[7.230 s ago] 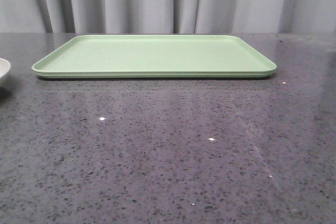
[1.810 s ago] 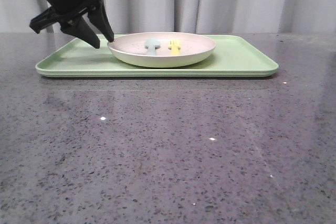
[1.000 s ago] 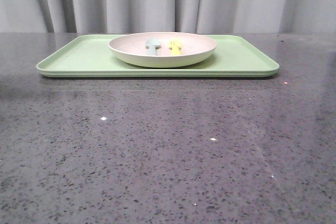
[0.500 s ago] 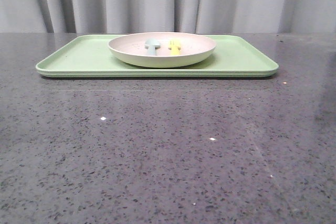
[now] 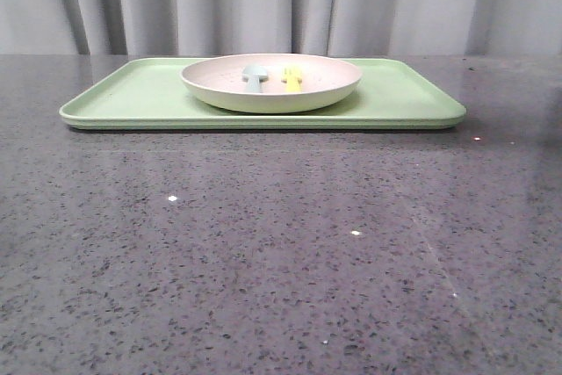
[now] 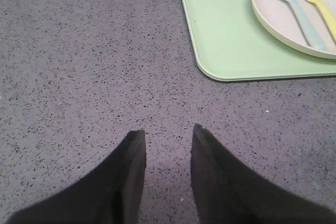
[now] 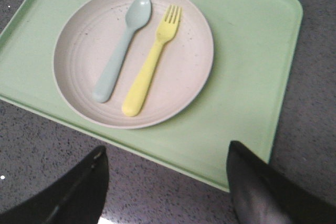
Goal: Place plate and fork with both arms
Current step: 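Lower the right gripper over the yellow fork on the plate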
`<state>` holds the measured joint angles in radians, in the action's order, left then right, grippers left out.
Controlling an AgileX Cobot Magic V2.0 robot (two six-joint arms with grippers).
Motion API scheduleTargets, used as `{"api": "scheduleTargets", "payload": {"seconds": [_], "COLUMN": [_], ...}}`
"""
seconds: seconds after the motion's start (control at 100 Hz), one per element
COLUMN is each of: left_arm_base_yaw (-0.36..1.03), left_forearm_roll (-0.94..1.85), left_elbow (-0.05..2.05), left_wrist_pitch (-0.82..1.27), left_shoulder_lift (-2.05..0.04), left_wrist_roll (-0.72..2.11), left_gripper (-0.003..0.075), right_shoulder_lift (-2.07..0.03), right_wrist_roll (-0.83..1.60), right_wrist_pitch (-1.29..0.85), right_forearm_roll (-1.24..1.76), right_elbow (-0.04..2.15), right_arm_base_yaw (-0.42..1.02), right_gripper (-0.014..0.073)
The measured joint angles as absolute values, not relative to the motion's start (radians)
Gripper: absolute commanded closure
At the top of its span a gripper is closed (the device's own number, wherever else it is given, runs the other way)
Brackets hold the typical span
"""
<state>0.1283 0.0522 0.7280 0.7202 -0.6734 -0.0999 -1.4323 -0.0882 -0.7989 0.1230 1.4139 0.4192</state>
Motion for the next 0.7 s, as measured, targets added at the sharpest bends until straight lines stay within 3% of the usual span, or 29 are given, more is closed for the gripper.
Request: {"api": "scheduleTargets", "payload": {"seconds": [0.7], "left_arm_base_yaw": [0.128], "left_forearm_roll": [0.034], "left_elbow": [0.728], "left_wrist_pitch": [0.728], "left_shoulder_lift": [-0.673], "left_wrist_roll": [-0.100], "left_gripper": [0.0500], "right_shoulder_lift": [-2.053], "right_wrist_roll": [-0.304], "right_wrist_pitch": [-1.149], "right_forearm_roll": [-0.022], "right_elbow": [2.118], "right_arm_base_yaw": [0.526], "right_gripper": [0.0105]}}
